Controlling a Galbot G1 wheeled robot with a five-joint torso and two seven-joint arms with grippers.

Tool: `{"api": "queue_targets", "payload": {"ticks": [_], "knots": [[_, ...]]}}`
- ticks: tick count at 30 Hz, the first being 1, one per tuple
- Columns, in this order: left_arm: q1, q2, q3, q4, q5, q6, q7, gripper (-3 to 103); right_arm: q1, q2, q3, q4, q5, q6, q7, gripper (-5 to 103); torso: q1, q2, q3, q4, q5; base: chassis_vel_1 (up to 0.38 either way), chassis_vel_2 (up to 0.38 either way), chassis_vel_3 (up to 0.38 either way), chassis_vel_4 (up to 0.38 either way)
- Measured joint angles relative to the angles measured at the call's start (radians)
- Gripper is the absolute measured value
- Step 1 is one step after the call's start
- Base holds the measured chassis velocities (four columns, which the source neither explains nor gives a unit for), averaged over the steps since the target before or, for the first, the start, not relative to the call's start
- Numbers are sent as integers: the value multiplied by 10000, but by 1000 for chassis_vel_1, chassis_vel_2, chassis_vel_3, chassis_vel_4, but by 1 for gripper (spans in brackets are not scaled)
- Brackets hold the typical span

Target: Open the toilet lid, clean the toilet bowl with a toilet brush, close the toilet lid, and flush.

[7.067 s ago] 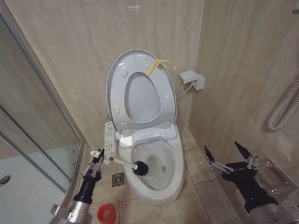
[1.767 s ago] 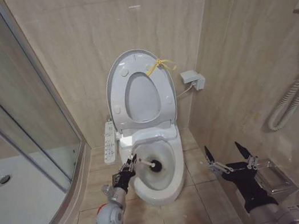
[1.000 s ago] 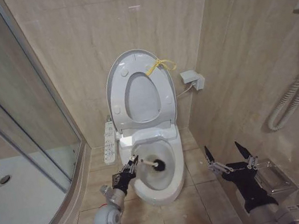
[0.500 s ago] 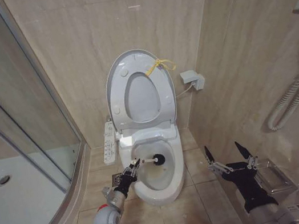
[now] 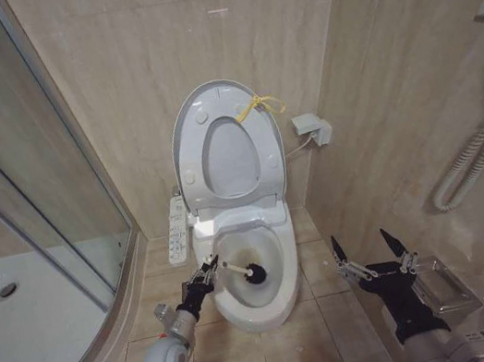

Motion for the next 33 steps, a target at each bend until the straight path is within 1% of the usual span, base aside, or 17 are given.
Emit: {"api": "queue_targets", "payload": {"ticks": [1, 2, 5, 7, 9, 15, 18, 21, 28, 31, 33], "knots": [[-97, -162, 110, 263, 312, -215, -22, 21, 0, 0, 0, 0, 0, 0, 0, 100, 0, 0, 1, 0, -1, 0, 0, 0, 0], [-146, -258, 174, 365, 418, -291, -31, 21, 0, 1, 0, 0, 0, 0, 0, 100, 0, 0, 1, 0, -2, 0, 0, 0, 0], [-229, -429, 294, 465, 354, -336, -27, 21, 0, 0, -1, 0, 0, 0, 0, 100, 0, 0, 0, 2, 1, 0, 0, 0, 0], [-276, -503, 414, 425, 55, -326, 3, 21, 0, 0, 0, 0, 0, 0, 0, 100, 0, 0, 0, 2, 1, 0, 0, 0, 0], [-287, -512, 531, 214, -386, -187, 11, 21, 0, 1, 0, -1, 0, 0, 0, 100, 0, 0, 0, -1, 1, 0, 0, 0, 0], [-292, -368, 521, -127, -852, 12, -24, 21, 0, 1, 0, 0, 0, 0, 0, 100, 0, 0, 1, -1, -1, 0, 0, 0, 0], [-173, -157, 435, -551, -1175, 156, -126, 21, 0, 1, 0, 0, 0, 0, 0, 100, 0, 0, 0, -2, -1, 0, 0, 0, 0], [-13, -41, 294, -746, -1268, 210, -164, 21, 0, 0, 0, 0, 0, 0, 0, 100, 0, 0, 1, -1, -2, 0, 0, 0, 0], [331, 90, -110, -1068, -1348, 275, -342, 21, 0, 1, 0, 0, 0, 0, 0, 100, 0, 0, 0, 2, -2, 0, 0, 0, 0], [296, 81, -190, -840, -1232, 241, -289, 21, 0, 0, 0, -1, 0, 0, 0, 100, 0, 0, 0, 1, 0, 0, 0, 0, 0], [40, -157, -188, -39, -606, -67, -19, 21, 0, 0, 0, 0, -1, 0, 0, 100, 0, 0, 0, 2, -2, 0, 0, 0, 0]]}}
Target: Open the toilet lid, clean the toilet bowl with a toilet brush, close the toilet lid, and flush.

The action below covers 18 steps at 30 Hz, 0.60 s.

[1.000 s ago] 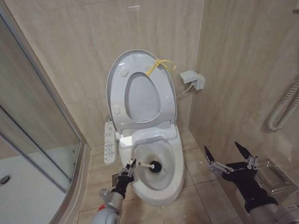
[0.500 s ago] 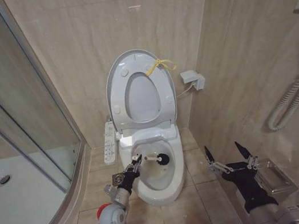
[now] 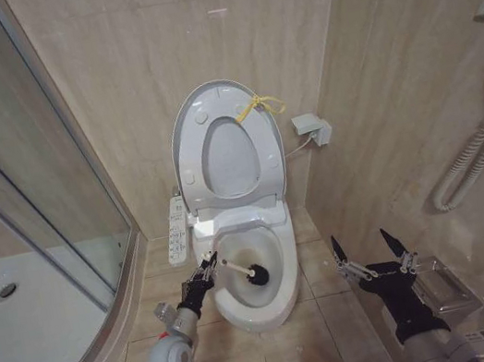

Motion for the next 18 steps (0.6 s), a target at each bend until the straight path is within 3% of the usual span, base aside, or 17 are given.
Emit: {"api": "queue_targets", "payload": {"ticks": [3, 7, 18], "knots": [[-234, -209, -10, 471, 448, -236, 156, 21, 0, 0, -1, 0, 0, 0, 0, 100, 1, -1, 1, -2, -2, 0, 0, 0, 0], [-386, -239, 171, 501, 436, -261, 255, 21, 0, 0, -1, 0, 1, 0, 0, 100, 0, 0, 1, -3, 3, 0, 0, 0, 0], [-363, -32, 434, -50, -206, 34, 188, 21, 0, 0, 0, 0, 1, 0, 0, 100, 0, 0, 0, -1, 1, 0, 0, 0, 0]]}}
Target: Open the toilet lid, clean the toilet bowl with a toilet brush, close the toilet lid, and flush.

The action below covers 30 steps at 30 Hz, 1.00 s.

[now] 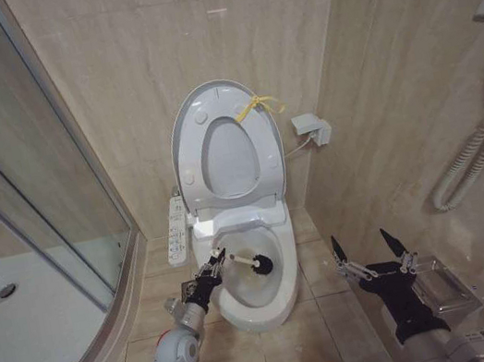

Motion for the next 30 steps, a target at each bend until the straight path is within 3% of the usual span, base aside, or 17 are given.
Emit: {"api": "queue_targets", "payload": {"ticks": [8, 14, 18, 24, 30], "knots": [[-71, -40, -79, 707, 717, -230, 154, 21, 0, 0, 0, 0, 0, 0, 0, 100, 0, 0, 0, 1, 1, 0, 0, 0, 0], [-67, -132, -41, 417, 396, -157, 165, 21, 0, 0, 0, 0, 0, 0, 0, 100, 0, 0, 0, -2, 0, 0, 0, 0, 0], [-27, 244, 87, -393, 7, 287, -416, 21, 0, 0, 0, 0, 0, 0, -1, 100, 0, 0, 0, -3, 0, 0, 0, 0, 0], [-56, 519, 173, -466, -201, 529, -746, 21, 0, 0, 0, 0, 0, 0, 0, 100, 0, 0, 0, 1, 1, 0, 0, 0, 0], [-319, 78, 320, 778, 455, 46, -173, 21, 0, 0, 0, 0, 0, 0, 0, 100, 0, 0, 0, 2, 2, 0, 0, 0, 0]]}}
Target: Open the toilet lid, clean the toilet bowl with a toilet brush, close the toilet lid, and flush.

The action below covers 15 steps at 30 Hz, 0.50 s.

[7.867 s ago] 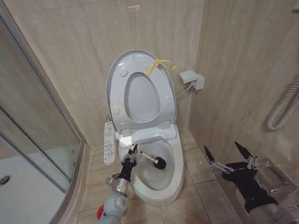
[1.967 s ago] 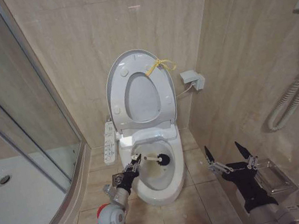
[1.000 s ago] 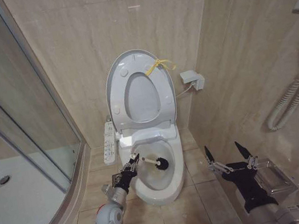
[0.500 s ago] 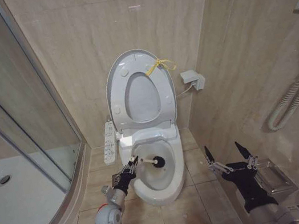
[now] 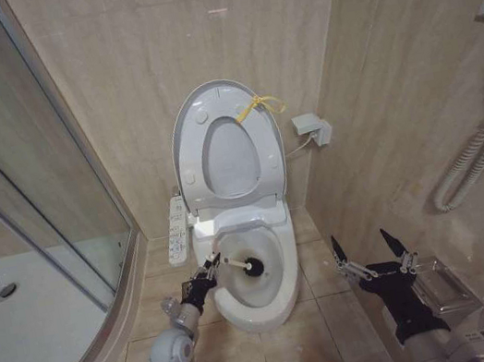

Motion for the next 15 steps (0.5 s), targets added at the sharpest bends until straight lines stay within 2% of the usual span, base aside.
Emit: {"api": "queue_targets", "payload": {"ticks": [4, 9, 15], "knots": [[-110, -257, 126, 192, -126, -27, 102, 21, 0, 0, 0, -1, 0, 0, 0, 100, 0, 0, 0, 2, 1, 0, 0, 0, 0], [-170, -231, 264, -132, -417, 114, 106, 21, 0, 0, 0, -1, 0, 0, 0, 100, 0, 0, 0, -5, -1, 0, 0, 0, 0], [-5, 480, 327, -1054, -849, 385, 9, 21, 0, 0, 0, 0, 0, 0, 0, 100, 0, 0, 0, -5, -3, 0, 0, 0, 0]]}}
